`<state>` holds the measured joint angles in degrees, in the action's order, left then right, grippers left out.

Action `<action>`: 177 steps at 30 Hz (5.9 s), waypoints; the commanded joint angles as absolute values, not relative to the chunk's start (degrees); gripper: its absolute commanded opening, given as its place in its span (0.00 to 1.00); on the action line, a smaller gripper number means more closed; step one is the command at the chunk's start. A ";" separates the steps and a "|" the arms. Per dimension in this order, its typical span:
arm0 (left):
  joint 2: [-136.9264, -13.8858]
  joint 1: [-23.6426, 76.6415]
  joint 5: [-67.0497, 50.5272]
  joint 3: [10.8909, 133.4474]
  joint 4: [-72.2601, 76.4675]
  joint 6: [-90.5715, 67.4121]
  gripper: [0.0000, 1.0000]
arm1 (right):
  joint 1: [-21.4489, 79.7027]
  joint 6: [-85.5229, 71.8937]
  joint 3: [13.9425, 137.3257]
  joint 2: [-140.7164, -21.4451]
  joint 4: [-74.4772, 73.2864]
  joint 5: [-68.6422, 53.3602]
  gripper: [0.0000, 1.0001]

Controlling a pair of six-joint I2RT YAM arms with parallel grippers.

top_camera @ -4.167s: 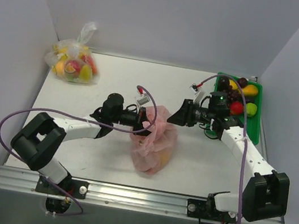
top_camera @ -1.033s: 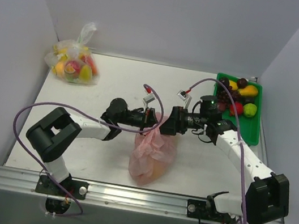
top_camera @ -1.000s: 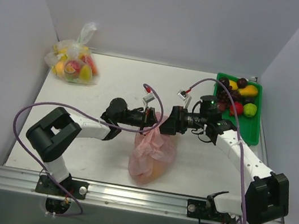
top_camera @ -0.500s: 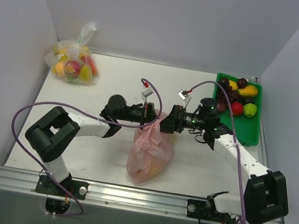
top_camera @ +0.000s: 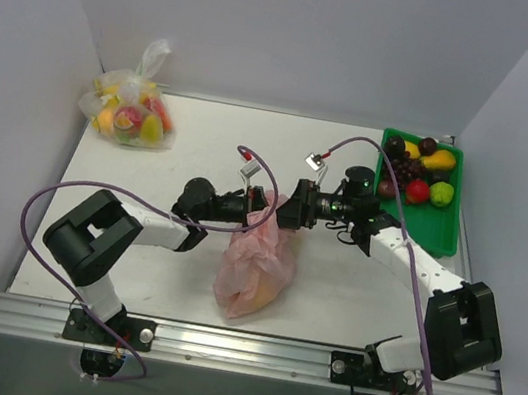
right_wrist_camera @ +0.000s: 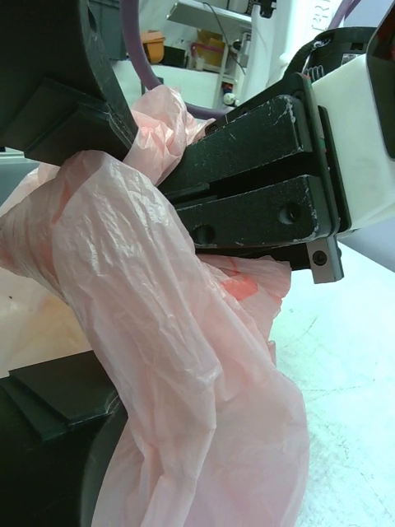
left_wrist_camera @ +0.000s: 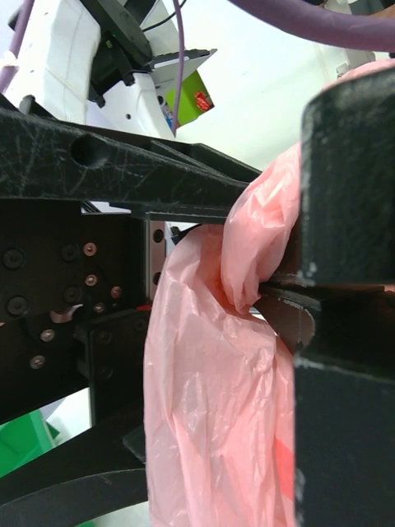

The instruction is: Place the fake fruits into the plastic bag and tie a complex knot

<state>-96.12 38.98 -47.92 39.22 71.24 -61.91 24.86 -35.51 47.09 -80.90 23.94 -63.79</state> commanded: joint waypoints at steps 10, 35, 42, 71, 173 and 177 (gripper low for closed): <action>-93.34 39.38 -53.70 38.14 73.65 -60.47 0.00 | 20.92 -7.57 55.89 -69.62 -11.83 -59.41 0.86; -94.83 41.66 -55.46 39.37 74.53 -59.41 0.00 | 19.51 -16.06 55.11 -71.19 -7.40 -62.49 0.06; -95.27 44.21 -54.49 38.85 75.94 -58.80 0.00 | 20.92 -24.50 54.76 -73.56 5.61 -59.68 0.00; -95.98 43.76 -53.35 41.40 75.23 -59.68 0.00 | 16.61 -14.32 47.81 -60.99 -15.04 -64.69 0.45; -97.91 45.09 -58.36 41.40 81.65 -60.21 0.61 | 14.86 -0.44 53.17 -68.38 -25.57 -70.31 0.20; -97.12 45.00 -58.27 41.57 81.30 -60.21 0.69 | 14.94 1.66 52.03 -67.85 -25.84 -69.61 0.25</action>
